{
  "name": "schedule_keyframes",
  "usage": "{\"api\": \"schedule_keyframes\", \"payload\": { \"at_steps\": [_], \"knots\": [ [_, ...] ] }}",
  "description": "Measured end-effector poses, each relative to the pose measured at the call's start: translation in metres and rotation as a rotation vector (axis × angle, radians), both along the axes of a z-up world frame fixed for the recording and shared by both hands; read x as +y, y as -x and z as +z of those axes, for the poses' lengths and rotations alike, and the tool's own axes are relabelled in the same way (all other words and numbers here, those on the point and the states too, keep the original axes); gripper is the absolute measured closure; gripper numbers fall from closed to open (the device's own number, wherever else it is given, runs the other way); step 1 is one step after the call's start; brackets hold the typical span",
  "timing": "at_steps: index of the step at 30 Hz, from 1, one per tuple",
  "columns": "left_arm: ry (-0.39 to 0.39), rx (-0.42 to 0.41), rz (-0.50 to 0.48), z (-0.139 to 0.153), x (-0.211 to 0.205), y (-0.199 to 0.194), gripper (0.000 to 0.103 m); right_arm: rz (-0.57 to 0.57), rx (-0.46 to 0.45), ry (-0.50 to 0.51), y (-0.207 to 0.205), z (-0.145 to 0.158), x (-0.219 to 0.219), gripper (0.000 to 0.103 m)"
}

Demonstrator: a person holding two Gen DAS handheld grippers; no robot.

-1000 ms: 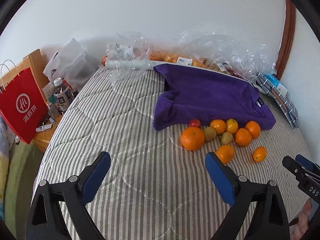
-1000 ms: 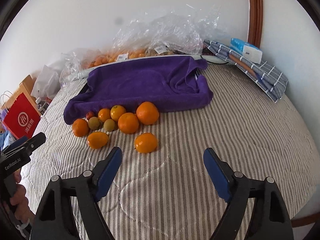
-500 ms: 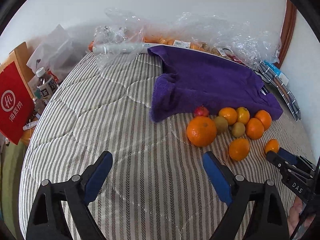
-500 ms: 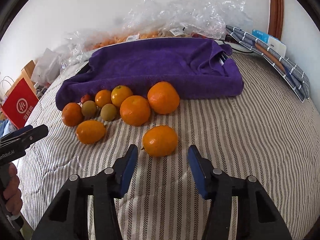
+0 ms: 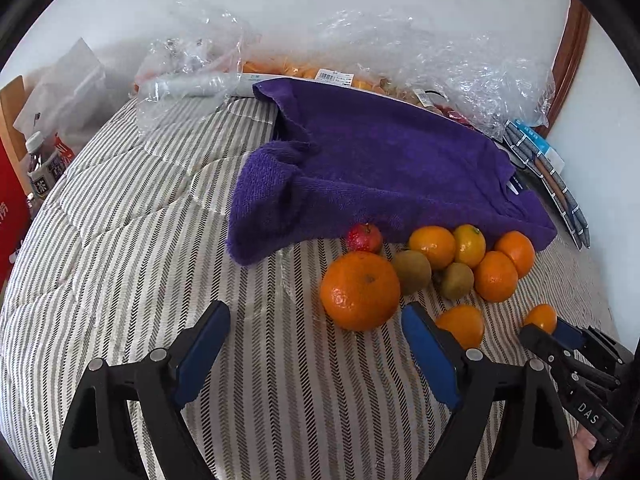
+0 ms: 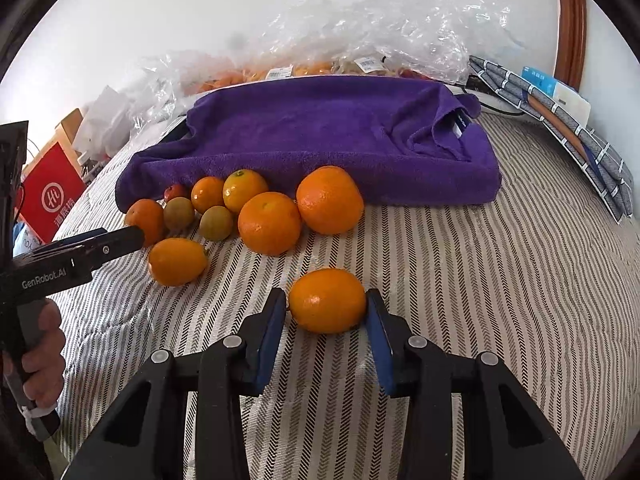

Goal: Organize fruits
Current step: 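Move both tools down toward the oranges in front of the purple towel, then close the left tool on a large orange while the right tool grasps another orange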

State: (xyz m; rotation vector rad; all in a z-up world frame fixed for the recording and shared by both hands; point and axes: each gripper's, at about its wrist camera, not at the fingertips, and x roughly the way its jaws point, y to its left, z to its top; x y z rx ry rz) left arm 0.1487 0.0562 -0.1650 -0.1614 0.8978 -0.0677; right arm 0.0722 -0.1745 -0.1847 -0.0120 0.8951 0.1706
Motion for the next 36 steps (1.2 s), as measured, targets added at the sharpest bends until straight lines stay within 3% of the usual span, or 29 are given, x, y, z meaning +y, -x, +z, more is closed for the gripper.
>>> {"api": "schedule_keyframes", "payload": {
  "at_steps": [6,8,11,18,27,36],
  "knots": [
    [-0.019,-0.027,-0.054,-0.001,-0.012,-0.007,0.032,-0.031,-0.006,-0.027,-0.003,-0.001,-0.01,0.063],
    [-0.022,-0.035,-0.082,-0.001,-0.014,-0.006,0.048,-0.033,-0.008,-0.03,-0.003,-0.001,-0.011,0.063],
    [0.03,-0.051,-0.123,0.0,-0.012,-0.005,0.062,-0.038,-0.01,-0.042,-0.003,-0.001,-0.011,0.063],
    [0.118,-0.091,-0.112,0.002,-0.002,0.003,0.063,-0.034,-0.028,-0.06,0.001,0.002,-0.012,0.063],
    [0.124,-0.148,-0.111,0.01,-0.002,0.014,0.063,-0.03,-0.071,-0.058,0.009,0.006,-0.012,0.063],
    [0.132,-0.128,-0.092,0.008,0.002,0.013,0.063,-0.016,-0.017,0.025,-0.003,0.0,0.0,0.063]
  ]
}}
